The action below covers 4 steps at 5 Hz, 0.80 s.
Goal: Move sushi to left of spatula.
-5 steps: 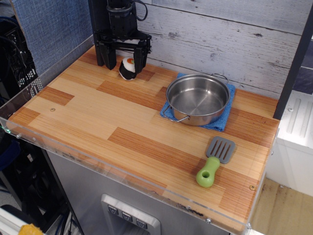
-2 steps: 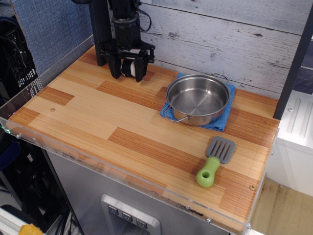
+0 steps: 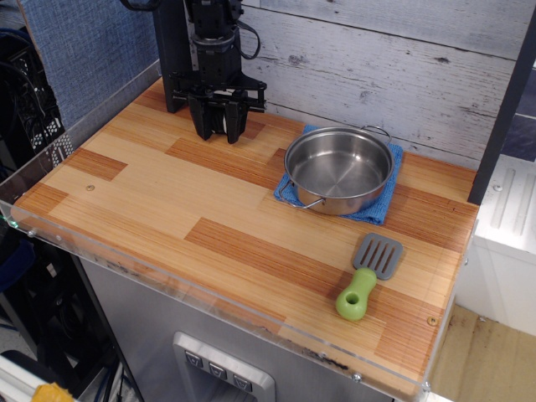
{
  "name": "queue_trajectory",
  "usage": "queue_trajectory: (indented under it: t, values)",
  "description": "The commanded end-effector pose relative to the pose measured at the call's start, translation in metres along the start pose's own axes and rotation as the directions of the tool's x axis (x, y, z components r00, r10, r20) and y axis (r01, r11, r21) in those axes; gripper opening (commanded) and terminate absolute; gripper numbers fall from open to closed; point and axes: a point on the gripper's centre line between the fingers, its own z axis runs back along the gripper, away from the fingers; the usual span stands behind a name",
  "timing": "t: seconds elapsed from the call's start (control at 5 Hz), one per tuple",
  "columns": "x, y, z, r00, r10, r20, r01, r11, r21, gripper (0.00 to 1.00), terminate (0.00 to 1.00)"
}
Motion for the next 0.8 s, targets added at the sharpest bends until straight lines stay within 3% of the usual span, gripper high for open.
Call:
queue_trajectory:
  t: [0.0, 0.2, 0.4, 0.6]
  values:
    - [-0.031, -0.001, 0.09, 0.984, 0.015, 0.178, -0.012, 1.0, -0.019, 0.0, 0.0]
    - [-0.056, -0.016, 0.11, 0.975, -0.032, 0.218, 0.045, 0.998, -0.052, 0.0, 0.0]
    - [-0.078, -0.044, 0.111, 0.965, -0.147, 0.219, 0.158, 0.987, -0.035, 0.0, 0.0]
    - [-0.105, -0.063, 0.09, 0.953, -0.256, 0.164, 0.258, 0.966, 0.01, 0.0, 0.0]
